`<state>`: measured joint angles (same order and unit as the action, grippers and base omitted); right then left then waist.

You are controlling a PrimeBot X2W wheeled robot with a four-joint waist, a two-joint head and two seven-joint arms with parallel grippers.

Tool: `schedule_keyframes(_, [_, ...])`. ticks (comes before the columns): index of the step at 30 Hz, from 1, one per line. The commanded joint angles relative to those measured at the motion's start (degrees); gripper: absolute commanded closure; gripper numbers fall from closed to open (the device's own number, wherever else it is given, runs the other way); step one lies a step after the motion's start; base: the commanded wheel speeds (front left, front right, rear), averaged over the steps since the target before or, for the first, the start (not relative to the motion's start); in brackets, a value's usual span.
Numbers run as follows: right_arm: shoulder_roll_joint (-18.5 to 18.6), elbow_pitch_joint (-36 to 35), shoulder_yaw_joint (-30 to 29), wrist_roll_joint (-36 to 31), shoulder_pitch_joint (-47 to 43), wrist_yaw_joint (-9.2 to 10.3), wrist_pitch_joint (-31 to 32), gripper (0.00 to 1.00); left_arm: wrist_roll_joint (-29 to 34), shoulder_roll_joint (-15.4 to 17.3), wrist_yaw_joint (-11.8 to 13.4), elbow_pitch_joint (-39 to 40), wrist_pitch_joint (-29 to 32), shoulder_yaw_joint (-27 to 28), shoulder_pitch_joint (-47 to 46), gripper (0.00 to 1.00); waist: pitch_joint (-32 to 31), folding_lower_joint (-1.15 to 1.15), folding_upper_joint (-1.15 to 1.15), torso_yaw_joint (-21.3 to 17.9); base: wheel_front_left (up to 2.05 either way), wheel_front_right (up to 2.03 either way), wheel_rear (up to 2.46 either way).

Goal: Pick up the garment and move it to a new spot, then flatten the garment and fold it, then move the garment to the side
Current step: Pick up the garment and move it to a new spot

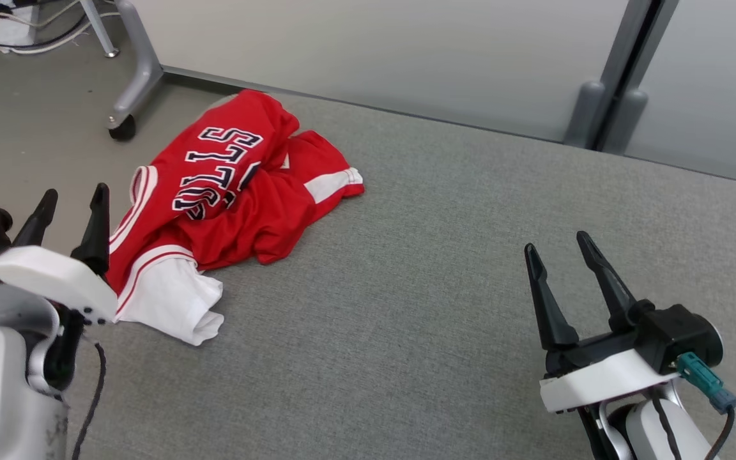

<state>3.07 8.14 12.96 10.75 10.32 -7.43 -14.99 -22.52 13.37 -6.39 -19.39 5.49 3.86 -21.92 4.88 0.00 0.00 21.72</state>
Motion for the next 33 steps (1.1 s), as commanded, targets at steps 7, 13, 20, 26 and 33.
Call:
schedule_keyframes(7, [2.1,-1.0,0.2,-0.7,3.3,-0.12,-0.3,0.00,-5.0,5.8,-0.8,-11.3,11.1,0.2,-12.2,0.00,6.2,0.00,0.00,-5.7,0.00,0.00,0.00])
schedule_keyframes(13, [3.1,-1.5,0.8,-0.8,5.3,-0.11,-0.3,0.00,-7.9,10.3,-1.1,-21.5,17.9,-0.9,-19.2,0.00,9.2,0.00,0.00,-9.8,0.00,0.00,0.00])
schedule_keyframes(20, [3.5,-2.5,1.2,-0.9,7.4,-0.11,-0.3,0.00,-11.4,12.7,-1.2,-33.0,21.5,-1.7,-22.8,0.00,12.6,0.00,0.00,-13.9,0.00,0.00,0.00])
schedule_keyframes(26, [3.8,-3.0,1.0,-0.8,8.5,-0.11,-0.3,0.00,-12.8,13.6,-1.1,-38.9,21.7,-4.3,-23.0,0.00,14.8,0.00,0.00,-15.7,0.00,0.00,0.00])
schedule_keyframes(33, [3.6,-2.9,0.8,-1.0,8.7,-0.11,-0.3,0.00,-14.6,14.1,-1.1,-41.4,20.2,-7.8,-24.1,1.00,15.4,0.00,0.00,-16.0,0.00,0.00,0.00])
